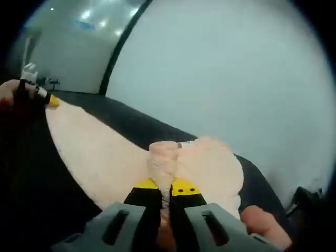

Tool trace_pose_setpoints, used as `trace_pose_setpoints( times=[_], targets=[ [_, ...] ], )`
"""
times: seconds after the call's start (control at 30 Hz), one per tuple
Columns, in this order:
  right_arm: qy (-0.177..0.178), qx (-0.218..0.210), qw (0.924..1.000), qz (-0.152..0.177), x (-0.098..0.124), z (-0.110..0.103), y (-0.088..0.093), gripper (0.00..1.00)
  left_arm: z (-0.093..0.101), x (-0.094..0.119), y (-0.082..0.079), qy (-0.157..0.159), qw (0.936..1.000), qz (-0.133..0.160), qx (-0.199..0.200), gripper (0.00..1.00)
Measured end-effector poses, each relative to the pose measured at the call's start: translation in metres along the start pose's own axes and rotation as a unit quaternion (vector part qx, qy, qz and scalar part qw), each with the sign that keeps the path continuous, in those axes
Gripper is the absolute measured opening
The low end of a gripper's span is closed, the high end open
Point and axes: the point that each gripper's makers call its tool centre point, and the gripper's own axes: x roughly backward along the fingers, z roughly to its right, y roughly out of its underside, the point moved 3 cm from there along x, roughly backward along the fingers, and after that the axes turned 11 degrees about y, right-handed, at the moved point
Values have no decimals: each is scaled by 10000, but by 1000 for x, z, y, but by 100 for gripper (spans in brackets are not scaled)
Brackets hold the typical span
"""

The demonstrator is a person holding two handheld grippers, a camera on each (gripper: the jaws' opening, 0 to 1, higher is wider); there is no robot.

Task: Fold the towel on the table until its edges align and the towel forms a compact rectangular stack.

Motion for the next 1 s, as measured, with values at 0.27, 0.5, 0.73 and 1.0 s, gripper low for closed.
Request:
trace_pose_setpoints(
  times=[0.27, 0.5, 0.73, 1.0],
  targets=[
    [-523, 798, 9948, -350, -5, -33, 7, 5, 1, 0, 2, -4, 10000, -16, -95, 23],
    [-695, 1218, 9899, -228, 17, -36, 3, 21, 3, 1, 3, 15, 10000, -20, -77, 23],
    [-800, -1080, 9902, 369, 30, -18, -41, 32, 3, 0, 4, -19, 10000, -30, -86, 24],
    [-1552, -1677, 9734, -145, -5, -37, -5, 17, 2, -1, -3, -130, 9996, 87, 235, 22]
  ],
)
